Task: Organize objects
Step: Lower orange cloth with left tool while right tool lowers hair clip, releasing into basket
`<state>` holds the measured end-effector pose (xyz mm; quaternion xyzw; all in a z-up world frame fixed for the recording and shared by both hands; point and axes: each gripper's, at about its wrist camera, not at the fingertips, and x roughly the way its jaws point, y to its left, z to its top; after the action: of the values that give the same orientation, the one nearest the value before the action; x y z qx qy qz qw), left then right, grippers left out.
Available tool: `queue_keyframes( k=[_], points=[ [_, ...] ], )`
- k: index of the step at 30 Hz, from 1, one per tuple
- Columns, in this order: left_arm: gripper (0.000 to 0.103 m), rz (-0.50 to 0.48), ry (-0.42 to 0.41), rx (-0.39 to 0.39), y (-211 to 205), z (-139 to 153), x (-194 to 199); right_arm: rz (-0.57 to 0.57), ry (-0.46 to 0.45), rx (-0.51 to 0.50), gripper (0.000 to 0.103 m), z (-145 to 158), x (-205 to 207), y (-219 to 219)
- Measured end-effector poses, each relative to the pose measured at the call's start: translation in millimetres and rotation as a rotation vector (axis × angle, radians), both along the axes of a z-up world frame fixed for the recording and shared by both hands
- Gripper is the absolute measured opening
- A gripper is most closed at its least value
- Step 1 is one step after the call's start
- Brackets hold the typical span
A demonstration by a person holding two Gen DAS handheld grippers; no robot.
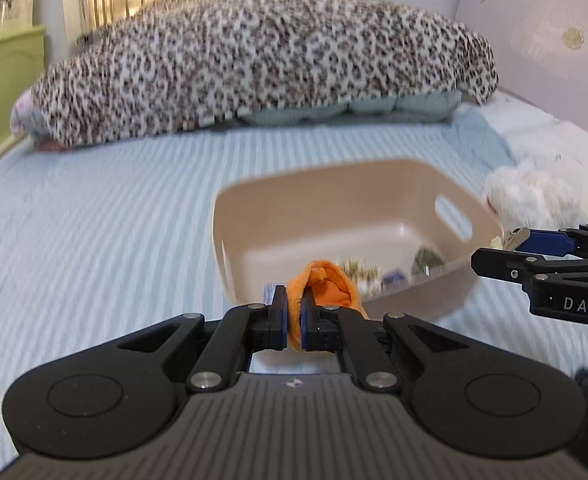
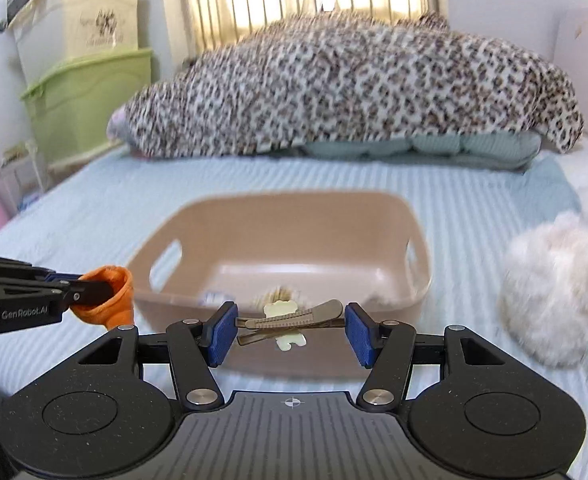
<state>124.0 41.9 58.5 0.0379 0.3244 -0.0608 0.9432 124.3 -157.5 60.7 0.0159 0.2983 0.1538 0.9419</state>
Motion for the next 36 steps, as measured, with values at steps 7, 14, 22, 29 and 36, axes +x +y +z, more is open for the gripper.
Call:
queue_keyframes(
  k=[7, 14, 22, 29, 36],
  points=[
    [0.006, 0.028, -0.045, 0.037, -27.1, 12.5, 50.2, -0.049, -0.033, 0.001, 0.056, 9.2, 44.7, -2.5],
    [0.006, 0.085, 0.075, 0.084, -41.6, -28.3, 109.2, -0.076, 0.028, -0.020, 0.056, -22.2, 80.4, -1.3],
    [0.007, 0.119, 0.200, 0.118, -26.3, -71.2, 131.5, -0.083, 0.133, -0.074, 0.056, -54.4, 102.2, 6.1],
    [0.048, 0.073, 0.233, 0.064, -21.0, -66.6, 120.7, -0.069, 0.197, -0.092, 0.067, -60.8, 102.0, 9.6],
    [0.091, 0.091, 0.162, 0.082, -22.5, -38.4, 90.8, -0.070, 0.175, -0.072, 0.086, -38.1, 79.7, 5.4]
  ],
)
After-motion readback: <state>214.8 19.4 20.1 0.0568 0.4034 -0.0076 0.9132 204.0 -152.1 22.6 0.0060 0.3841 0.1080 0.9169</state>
